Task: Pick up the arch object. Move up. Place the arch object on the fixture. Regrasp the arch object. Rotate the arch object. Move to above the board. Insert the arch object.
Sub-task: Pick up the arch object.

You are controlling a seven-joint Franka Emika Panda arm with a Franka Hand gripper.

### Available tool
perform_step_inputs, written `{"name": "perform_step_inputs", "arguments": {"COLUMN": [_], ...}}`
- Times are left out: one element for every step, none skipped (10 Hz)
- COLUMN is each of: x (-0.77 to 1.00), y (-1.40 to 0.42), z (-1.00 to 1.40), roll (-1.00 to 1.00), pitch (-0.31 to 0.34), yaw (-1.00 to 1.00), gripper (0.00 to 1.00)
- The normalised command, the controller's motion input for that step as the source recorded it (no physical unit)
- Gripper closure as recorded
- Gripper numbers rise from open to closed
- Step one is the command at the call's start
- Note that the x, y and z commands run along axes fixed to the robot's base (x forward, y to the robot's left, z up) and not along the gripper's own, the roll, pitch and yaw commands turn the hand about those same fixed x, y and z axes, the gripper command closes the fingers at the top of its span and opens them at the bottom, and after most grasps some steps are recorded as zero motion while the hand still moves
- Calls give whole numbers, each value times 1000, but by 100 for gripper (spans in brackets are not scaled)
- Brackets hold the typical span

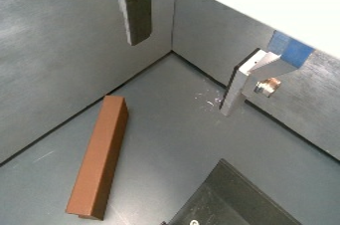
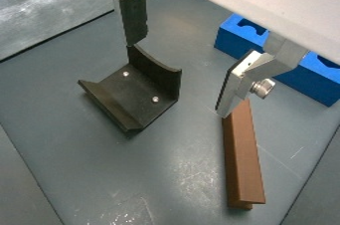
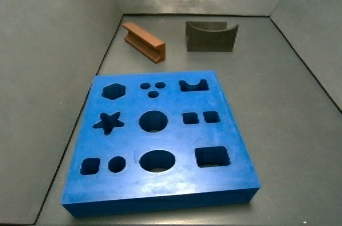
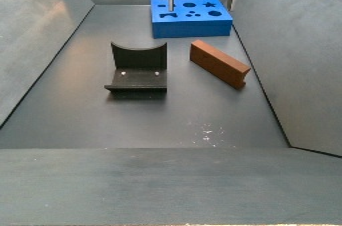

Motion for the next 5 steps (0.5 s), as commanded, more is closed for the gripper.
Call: {"name": "perform_step_inputs", "arguments": {"x": [0, 0, -186, -103, -169], "y": [-329, -531, -611, -486, -351], "z": [-197, -226, -377, -434, -531], "roll": [164, 129, 106, 13, 0], "pitch": [11, -39, -107, -117, -110], "yaw": [86, 203, 523, 651, 649], "gripper": [0, 0, 0, 0, 0]}}
